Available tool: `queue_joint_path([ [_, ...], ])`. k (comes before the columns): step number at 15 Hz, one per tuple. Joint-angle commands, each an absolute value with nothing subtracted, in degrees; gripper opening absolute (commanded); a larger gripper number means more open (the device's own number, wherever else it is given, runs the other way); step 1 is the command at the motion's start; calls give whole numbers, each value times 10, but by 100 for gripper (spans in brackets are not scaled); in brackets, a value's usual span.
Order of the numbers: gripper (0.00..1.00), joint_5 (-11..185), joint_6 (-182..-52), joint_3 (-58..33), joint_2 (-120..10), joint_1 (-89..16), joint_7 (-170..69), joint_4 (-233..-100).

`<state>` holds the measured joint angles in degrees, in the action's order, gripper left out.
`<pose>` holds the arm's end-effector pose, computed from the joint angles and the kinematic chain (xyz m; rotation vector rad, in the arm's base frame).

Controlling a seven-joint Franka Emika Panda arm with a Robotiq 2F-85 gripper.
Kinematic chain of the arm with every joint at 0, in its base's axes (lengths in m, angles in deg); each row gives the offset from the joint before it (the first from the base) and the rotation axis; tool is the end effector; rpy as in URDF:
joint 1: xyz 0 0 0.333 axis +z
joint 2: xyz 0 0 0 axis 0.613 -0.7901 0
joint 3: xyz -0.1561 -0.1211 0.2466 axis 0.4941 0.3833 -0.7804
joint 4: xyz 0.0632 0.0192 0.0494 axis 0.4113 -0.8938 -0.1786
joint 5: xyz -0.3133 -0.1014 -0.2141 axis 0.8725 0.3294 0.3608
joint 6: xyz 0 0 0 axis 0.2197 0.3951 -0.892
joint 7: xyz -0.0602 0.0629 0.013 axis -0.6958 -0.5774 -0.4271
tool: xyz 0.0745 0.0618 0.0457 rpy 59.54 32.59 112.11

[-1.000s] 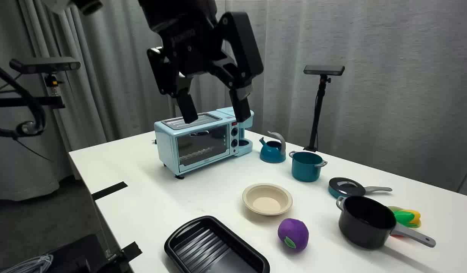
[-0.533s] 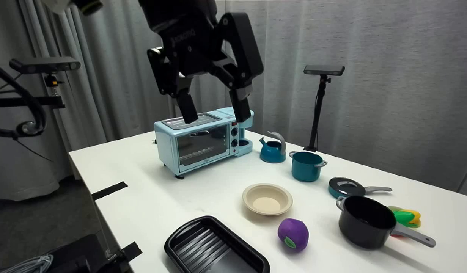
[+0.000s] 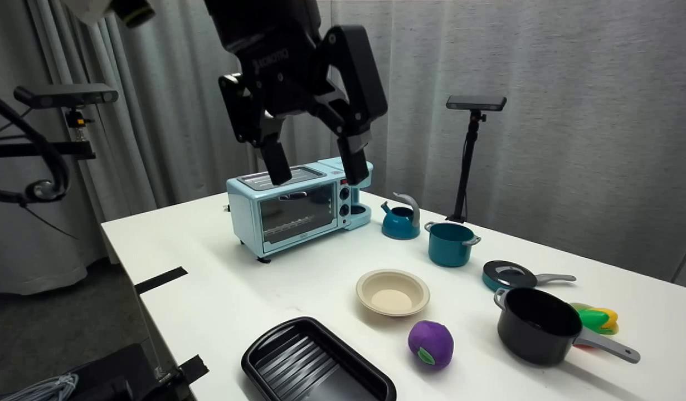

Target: Pick up the purple plush toy from the table and put it on the plate

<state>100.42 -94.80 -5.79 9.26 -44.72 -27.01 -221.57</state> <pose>0.3039 -0.1250 0.5340 2.9290 0.2187 0.2587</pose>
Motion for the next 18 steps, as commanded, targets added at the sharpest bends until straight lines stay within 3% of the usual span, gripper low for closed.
queue_joint_path([
  [1,100,1015,-958,-41,44,-451,-271,-2198],
  [10,100,965,-1117,48,-220,-434,-271,-2138],
  [18,100,797,-1212,-30,-468,-437,-239,-2002],
])
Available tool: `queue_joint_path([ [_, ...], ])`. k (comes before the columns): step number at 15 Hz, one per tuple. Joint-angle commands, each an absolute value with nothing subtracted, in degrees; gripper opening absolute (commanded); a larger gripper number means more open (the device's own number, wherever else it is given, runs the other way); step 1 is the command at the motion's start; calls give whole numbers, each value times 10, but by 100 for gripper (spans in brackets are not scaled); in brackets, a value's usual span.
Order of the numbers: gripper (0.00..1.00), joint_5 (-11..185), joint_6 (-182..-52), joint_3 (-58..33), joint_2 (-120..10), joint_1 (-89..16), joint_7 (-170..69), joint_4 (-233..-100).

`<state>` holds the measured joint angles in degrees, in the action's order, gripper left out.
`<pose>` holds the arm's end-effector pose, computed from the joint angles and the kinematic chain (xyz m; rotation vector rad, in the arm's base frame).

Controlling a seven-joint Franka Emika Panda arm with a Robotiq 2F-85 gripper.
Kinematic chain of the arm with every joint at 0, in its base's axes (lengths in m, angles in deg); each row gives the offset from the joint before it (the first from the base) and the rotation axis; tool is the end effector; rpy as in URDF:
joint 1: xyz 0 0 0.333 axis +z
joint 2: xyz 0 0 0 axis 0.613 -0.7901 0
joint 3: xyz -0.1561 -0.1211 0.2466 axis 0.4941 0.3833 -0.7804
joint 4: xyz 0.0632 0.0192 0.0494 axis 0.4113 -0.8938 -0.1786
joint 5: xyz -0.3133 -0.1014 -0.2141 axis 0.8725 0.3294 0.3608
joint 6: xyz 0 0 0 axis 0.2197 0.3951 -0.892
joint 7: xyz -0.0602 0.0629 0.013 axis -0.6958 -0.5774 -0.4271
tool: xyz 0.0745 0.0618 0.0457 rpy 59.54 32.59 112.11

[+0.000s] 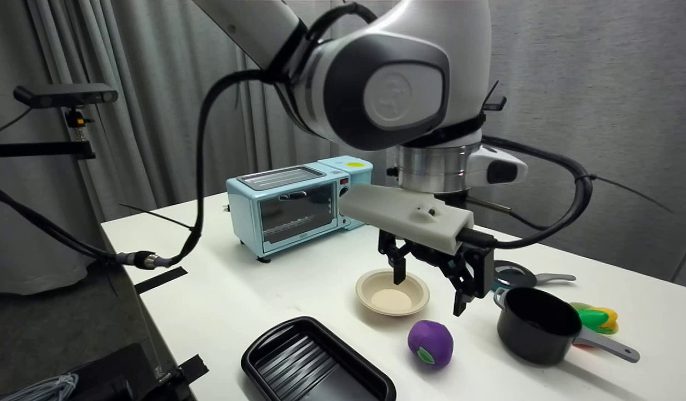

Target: Pick up the purple plush toy from the table and put it on the plate

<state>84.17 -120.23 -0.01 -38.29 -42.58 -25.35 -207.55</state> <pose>0.4786 -0.1872 0.3481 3.1084 -0.0177 0.1271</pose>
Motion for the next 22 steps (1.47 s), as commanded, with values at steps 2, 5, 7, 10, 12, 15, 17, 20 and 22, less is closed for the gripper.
queue_joint_path([
  [2,100,767,-1207,-53,-516,-449,-235,-1962],
  [5,100,740,-1201,-84,-570,-466,-242,-1921],
  [7,100,743,-1198,-97,-596,-475,-248,-1908],
  [10,100,760,-1189,-104,-627,-489,-251,-1897],
  [12,100,769,-1184,-103,-640,-495,-256,-1893],
  [15,100,775,-1189,-104,-653,-501,-259,-1896],
  [17,72,775,-1197,-105,-663,-503,-264,-1901],
  [20,49,774,-1203,-107,-677,-502,-274,-1899],
  [22,35,777,-1199,-106,-671,-501,-278,-1898],
])
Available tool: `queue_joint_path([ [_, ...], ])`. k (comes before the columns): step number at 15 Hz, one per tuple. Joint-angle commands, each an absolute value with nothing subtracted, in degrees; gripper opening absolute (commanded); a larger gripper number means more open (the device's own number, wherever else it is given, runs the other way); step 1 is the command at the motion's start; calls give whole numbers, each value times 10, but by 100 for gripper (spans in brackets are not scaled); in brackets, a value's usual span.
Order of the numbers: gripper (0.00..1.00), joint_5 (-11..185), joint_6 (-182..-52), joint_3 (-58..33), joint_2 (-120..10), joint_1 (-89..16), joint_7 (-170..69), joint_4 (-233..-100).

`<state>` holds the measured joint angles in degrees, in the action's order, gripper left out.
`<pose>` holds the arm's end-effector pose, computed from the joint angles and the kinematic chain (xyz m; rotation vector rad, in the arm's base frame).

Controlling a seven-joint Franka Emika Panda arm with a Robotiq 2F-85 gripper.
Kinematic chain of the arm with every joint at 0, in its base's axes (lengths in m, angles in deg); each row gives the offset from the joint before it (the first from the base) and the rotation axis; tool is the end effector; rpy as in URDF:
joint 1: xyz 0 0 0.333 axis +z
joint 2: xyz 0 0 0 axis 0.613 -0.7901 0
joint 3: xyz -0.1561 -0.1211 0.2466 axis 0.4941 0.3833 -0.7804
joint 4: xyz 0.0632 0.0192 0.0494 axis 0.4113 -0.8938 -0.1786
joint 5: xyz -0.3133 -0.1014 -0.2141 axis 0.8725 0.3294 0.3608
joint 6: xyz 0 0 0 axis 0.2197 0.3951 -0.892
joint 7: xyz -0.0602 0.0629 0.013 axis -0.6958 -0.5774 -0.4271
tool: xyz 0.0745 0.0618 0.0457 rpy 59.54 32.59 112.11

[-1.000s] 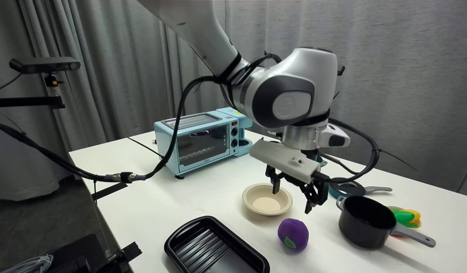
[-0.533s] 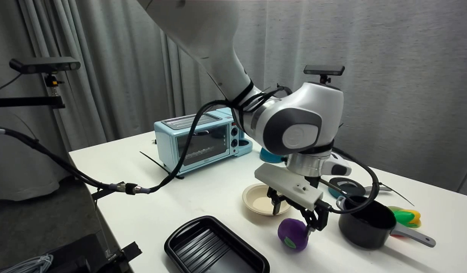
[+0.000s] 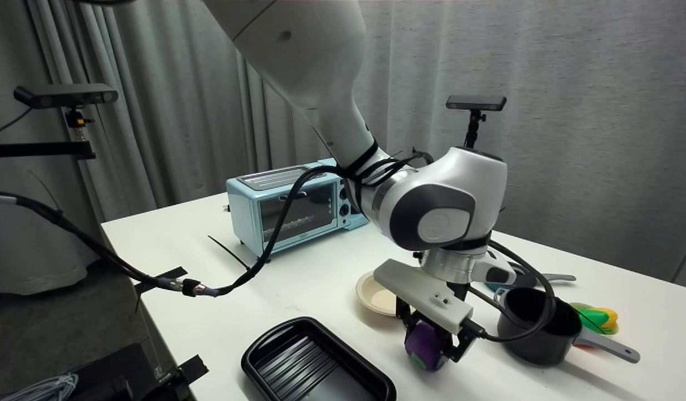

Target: Pick up the purple plush toy from the table and put it on the plate

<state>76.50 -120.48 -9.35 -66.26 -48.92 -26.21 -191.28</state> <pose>0.5545 -0.1831 0.1944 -3.0801 0.1042 0.1427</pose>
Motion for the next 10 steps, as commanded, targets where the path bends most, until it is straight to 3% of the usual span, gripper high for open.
queue_joint_path([
  [1,30,786,-1194,-102,-662,-498,-283,-1898],
  [4,11,819,-1139,-86,-640,-503,-281,-1869],
  [8,5,816,-1105,-95,-603,-510,-269,-1825],
  [10,7,798,-1108,-108,-596,-506,-271,-1800],
])
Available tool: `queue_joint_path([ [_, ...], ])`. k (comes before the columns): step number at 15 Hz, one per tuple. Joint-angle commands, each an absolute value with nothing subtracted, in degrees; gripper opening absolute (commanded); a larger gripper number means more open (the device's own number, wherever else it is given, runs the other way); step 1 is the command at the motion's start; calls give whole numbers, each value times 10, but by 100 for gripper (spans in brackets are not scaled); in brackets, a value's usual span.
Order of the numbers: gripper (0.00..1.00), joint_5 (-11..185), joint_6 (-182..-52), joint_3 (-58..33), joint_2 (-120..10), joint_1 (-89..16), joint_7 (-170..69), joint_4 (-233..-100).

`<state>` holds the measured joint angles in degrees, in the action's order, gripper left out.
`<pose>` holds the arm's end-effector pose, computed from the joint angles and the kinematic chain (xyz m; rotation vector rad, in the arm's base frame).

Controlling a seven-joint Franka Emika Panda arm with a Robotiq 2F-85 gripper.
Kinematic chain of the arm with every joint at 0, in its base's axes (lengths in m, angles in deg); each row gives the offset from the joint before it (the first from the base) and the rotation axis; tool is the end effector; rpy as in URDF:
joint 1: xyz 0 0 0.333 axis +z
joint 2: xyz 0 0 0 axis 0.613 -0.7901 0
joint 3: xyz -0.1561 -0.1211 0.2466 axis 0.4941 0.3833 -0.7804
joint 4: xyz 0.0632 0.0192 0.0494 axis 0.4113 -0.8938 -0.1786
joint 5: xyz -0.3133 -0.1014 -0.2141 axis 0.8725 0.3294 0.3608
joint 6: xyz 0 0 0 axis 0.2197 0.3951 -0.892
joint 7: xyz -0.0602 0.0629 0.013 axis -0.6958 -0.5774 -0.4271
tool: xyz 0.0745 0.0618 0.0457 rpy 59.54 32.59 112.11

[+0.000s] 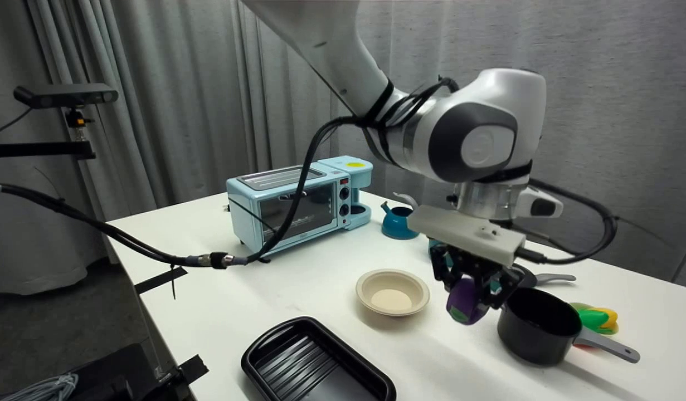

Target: Pick up the purple plush toy from the table and put it on the plate

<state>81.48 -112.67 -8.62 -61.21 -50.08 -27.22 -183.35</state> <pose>0.5873 -0.2109 0.2917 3.1283 -0.0713 -0.0363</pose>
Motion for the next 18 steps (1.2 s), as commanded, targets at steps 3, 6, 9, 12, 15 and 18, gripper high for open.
queue_joint_path([
  [3,7,755,-1117,-136,-589,-501,-266,-1779],
  [6,7,697,-1105,-171,-596,-496,-258,-1761],
  [9,7,666,-1089,-195,-601,-488,-254,-1758],
  [12,7,669,-1049,-202,-607,-475,-263,-1761],
  [15,7,680,-1029,-200,-619,-467,-266,-1759],
  [18,7,693,-1035,-196,-628,-461,-271,-1761],
])
